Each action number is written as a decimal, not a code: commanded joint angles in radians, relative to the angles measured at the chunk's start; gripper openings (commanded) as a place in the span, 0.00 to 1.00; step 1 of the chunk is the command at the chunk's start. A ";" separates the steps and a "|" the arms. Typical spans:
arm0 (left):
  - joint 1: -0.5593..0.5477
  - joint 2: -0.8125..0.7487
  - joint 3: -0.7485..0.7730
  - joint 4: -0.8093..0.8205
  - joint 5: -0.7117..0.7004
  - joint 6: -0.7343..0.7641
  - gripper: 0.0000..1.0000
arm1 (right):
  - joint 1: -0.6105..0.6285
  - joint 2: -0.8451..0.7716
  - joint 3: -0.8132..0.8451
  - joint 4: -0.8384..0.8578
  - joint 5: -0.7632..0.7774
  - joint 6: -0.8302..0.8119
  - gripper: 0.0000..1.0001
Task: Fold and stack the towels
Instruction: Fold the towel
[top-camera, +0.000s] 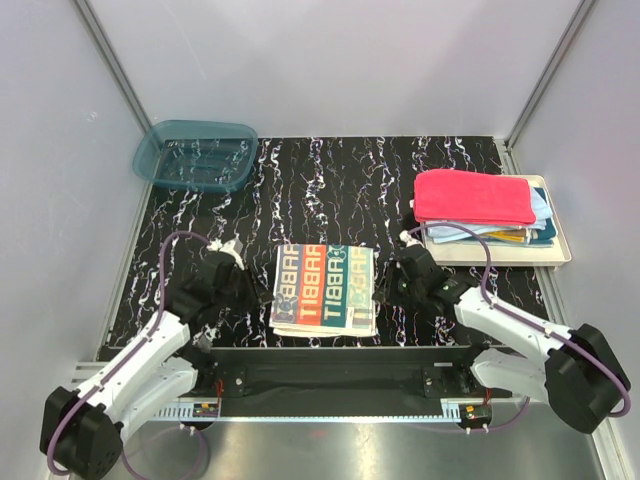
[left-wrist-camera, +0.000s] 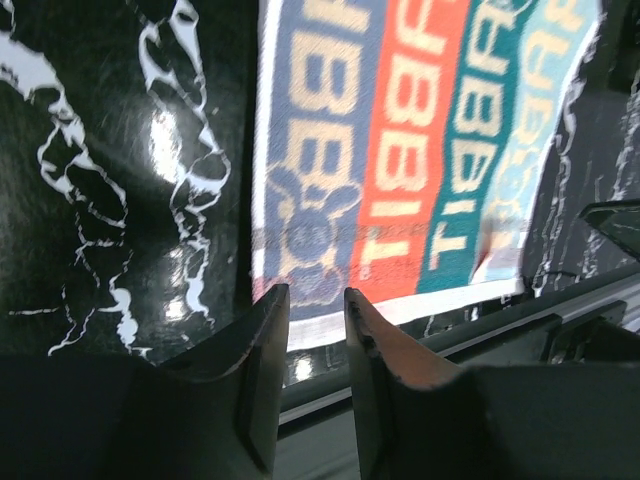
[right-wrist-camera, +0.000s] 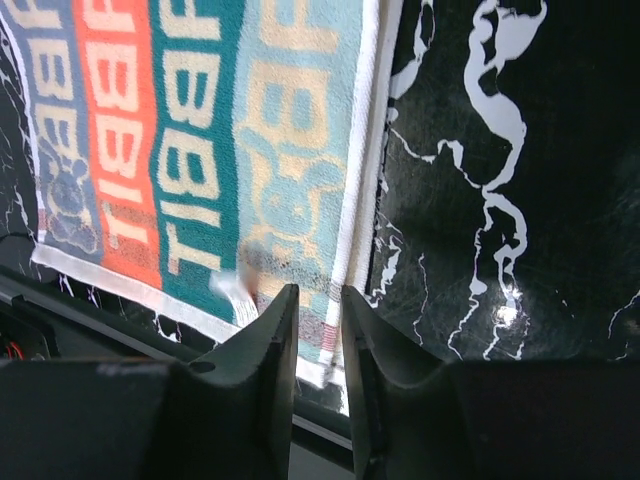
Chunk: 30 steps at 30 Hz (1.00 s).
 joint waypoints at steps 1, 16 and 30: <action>-0.004 0.068 0.101 0.058 -0.005 0.025 0.33 | 0.008 0.025 0.096 0.008 0.049 -0.030 0.30; -0.047 0.153 0.067 0.103 -0.059 -0.018 0.39 | 0.021 0.055 0.093 -0.043 0.023 -0.002 0.32; -0.050 0.121 0.063 0.060 -0.102 -0.034 0.49 | 0.100 -0.017 0.045 -0.124 0.052 0.070 0.36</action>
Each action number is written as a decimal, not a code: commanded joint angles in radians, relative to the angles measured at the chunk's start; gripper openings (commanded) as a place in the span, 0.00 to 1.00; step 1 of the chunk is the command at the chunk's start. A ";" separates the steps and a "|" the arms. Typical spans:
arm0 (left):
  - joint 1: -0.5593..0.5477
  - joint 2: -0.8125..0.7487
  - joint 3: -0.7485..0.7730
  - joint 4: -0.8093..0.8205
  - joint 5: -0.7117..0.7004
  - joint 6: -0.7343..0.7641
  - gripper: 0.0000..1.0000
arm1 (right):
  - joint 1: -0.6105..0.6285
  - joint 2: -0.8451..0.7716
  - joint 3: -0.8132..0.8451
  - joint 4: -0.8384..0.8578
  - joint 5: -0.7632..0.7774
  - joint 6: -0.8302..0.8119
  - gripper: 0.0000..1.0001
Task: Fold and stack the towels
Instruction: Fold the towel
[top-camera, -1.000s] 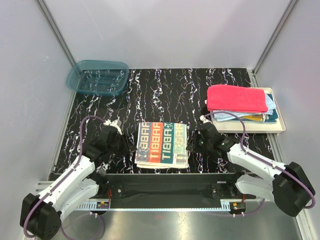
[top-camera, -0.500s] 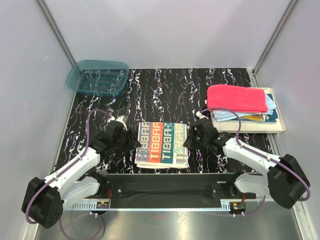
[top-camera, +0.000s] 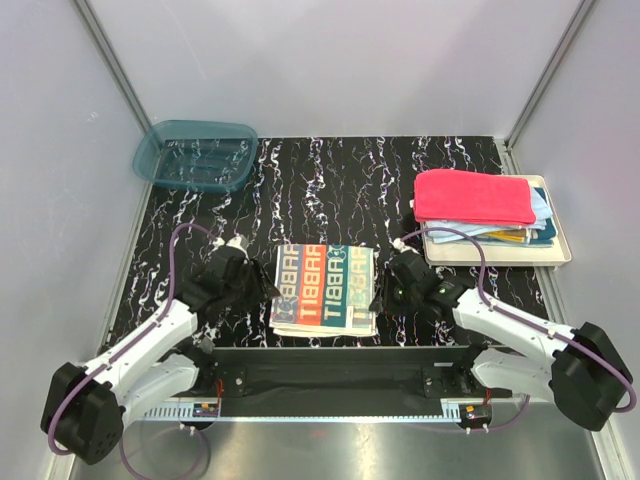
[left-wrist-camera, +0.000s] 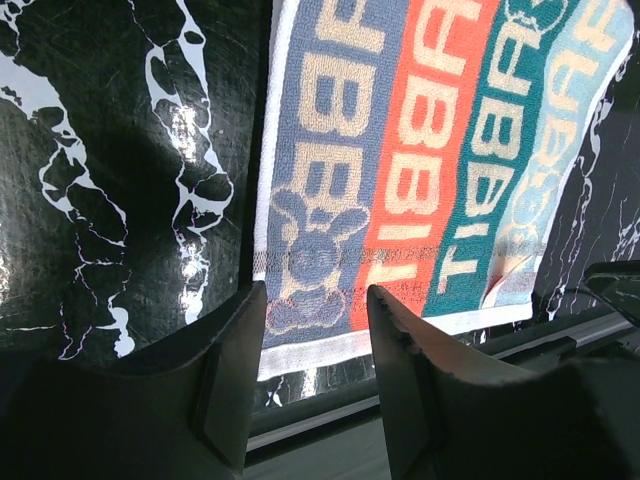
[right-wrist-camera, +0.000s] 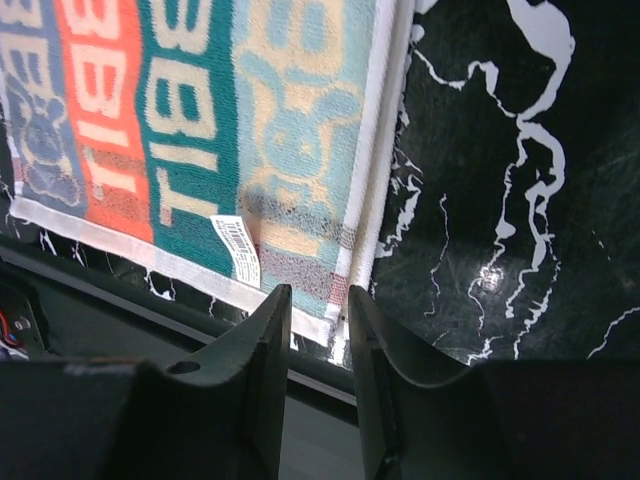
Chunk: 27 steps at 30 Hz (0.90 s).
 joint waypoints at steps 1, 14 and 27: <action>-0.003 0.003 0.011 0.027 -0.028 -0.003 0.50 | 0.015 -0.011 0.024 -0.021 0.093 0.024 0.36; 0.093 0.364 0.280 0.214 -0.223 -0.014 0.51 | -0.223 0.426 0.455 0.036 0.177 -0.183 0.37; 0.189 0.710 0.456 0.320 -0.065 0.027 0.51 | -0.275 0.581 0.481 0.132 0.045 -0.146 0.50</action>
